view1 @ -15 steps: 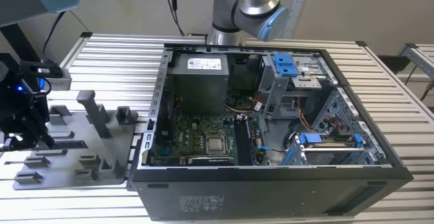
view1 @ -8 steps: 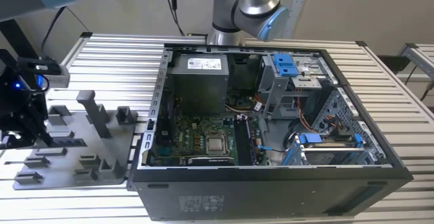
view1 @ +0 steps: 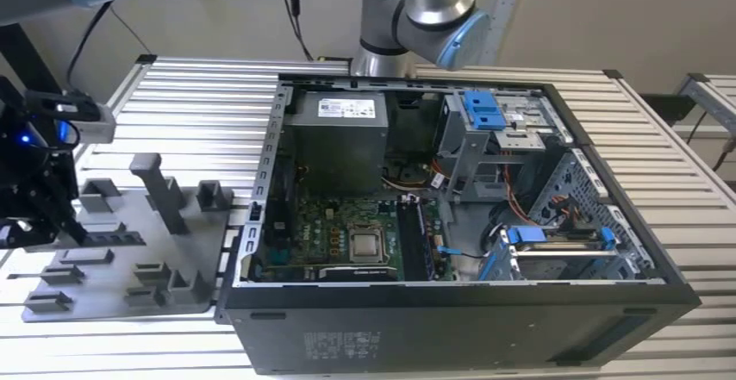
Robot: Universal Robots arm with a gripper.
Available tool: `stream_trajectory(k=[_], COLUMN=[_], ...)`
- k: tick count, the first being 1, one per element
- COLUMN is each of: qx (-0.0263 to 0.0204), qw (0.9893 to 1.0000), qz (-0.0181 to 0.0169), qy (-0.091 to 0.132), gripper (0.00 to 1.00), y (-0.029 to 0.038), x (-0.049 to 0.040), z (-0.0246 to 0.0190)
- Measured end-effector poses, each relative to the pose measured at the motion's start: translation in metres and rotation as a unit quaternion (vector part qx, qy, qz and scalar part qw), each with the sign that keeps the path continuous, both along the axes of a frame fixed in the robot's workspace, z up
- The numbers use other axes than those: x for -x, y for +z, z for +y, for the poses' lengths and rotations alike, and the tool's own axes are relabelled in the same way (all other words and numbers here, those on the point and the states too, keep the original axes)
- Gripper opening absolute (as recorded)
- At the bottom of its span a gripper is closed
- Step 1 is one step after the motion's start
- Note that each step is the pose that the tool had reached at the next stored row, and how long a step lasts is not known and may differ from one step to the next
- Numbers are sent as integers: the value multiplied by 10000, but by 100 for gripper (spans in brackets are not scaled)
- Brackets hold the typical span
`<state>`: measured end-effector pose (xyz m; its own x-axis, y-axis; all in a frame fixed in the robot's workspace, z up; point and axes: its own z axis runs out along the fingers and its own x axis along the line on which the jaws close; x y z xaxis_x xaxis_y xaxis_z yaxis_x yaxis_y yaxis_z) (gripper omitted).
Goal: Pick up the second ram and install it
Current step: 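Pick up the second ram and move it above second insertion slot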
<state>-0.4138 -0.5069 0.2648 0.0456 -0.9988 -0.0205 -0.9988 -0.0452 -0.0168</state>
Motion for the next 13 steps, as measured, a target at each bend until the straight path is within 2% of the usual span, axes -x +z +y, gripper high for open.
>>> stream_trajectory(k=[3, 13], qx=[-3, -21], qw=[10000, 10000], qz=[0, 0], qy=[0, 0], gripper=[14, 14], y=[37, 219], x=[0, 0], z=[0, 0])
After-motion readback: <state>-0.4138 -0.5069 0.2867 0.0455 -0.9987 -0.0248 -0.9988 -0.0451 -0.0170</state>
